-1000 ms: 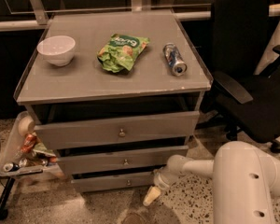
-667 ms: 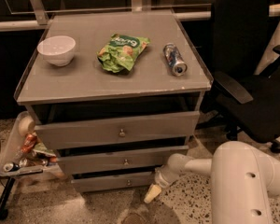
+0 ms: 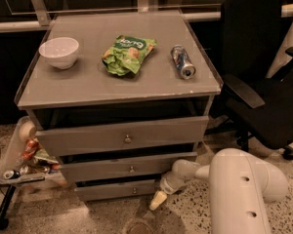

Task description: Open bottom drawer

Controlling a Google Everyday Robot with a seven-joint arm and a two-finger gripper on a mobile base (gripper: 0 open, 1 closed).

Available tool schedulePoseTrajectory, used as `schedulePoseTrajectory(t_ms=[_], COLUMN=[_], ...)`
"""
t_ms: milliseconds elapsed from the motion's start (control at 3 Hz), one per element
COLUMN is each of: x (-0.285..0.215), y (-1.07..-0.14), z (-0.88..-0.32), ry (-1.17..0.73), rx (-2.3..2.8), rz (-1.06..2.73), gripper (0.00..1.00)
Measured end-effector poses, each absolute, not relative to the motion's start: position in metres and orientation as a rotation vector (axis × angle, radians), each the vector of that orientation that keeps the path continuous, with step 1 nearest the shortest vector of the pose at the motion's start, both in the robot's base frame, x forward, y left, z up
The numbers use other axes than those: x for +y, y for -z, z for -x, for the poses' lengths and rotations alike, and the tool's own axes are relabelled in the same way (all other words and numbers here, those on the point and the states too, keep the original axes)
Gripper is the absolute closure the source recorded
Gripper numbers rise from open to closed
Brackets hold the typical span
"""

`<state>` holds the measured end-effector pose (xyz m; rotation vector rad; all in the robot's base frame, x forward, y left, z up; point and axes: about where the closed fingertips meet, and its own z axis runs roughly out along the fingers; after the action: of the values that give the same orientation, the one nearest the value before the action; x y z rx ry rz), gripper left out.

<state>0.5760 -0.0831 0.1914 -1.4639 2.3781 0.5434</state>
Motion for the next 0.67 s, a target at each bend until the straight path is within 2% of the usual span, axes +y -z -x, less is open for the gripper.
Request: schedulePoseTrajectory(t_ms=[333, 667], x=[-0.0821, -0.0821], y=[-0.1882, -0.1882], z=[-0.5760, -0.5760], ry=[-0.543, -0.543], rx=[2.382, 2.382], rz=[1.470, 1.470], gripper=[0.00, 0.19])
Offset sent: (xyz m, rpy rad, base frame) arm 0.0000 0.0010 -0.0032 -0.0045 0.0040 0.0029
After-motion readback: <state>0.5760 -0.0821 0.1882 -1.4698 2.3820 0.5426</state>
